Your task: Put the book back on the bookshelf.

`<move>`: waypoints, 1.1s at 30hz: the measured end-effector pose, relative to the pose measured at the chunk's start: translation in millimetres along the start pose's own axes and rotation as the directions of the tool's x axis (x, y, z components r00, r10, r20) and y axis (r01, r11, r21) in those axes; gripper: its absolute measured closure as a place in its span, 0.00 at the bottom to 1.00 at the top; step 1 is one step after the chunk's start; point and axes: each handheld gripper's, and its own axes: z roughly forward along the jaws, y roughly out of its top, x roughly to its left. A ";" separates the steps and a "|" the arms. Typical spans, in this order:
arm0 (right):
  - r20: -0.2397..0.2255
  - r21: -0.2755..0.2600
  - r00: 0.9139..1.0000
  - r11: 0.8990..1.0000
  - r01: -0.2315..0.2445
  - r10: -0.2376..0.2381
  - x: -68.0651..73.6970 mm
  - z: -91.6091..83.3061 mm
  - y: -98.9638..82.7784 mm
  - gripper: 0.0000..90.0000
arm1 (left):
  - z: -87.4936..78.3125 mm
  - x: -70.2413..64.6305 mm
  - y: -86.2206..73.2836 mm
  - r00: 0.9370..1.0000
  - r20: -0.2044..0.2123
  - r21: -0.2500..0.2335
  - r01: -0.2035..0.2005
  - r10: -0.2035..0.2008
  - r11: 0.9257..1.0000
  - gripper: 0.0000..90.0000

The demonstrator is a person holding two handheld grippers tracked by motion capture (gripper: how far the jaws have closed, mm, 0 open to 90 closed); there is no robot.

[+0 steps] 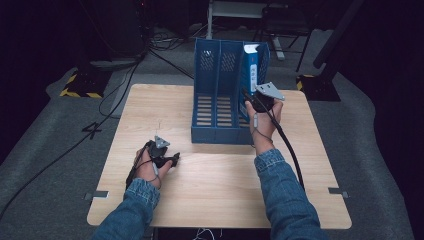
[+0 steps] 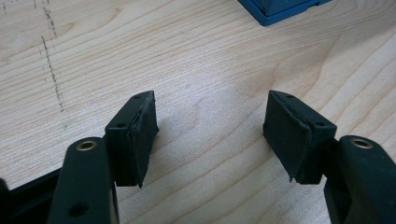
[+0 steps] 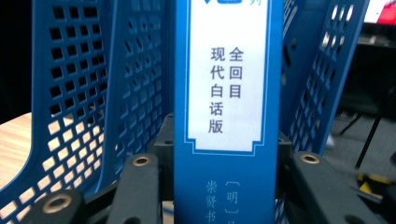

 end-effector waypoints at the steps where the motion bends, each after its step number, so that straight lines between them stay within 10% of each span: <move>1: -0.004 0.032 1.000 0.999 -0.014 0.014 -0.6 2.2 -6.1 0.68 | 0.1 0.0 0.1 1.000 0.000 0.000 0.000 0.000 1.000 0.39; 18: 0.018 0.040 0.997 0.997 -0.070 0.070 1.1 -1.3 -14.7 0.66 | -0.3 -0.2 -0.3 1.000 0.000 0.001 -0.001 0.001 1.000 0.39; 23: 0.003 0.150 0.998 0.987 -0.064 0.064 -2.2 -3.2 6.2 0.63 | -0.7 0.0 -0.6 1.000 0.001 0.002 -0.005 0.005 1.000 0.39; 33: 0.034 0.150 0.998 0.987 -0.064 0.060 -2.4 19.0 70.1 0.57 | -1.0 -0.1 -1.0 1.000 0.002 0.002 -0.001 0.001 1.000 0.39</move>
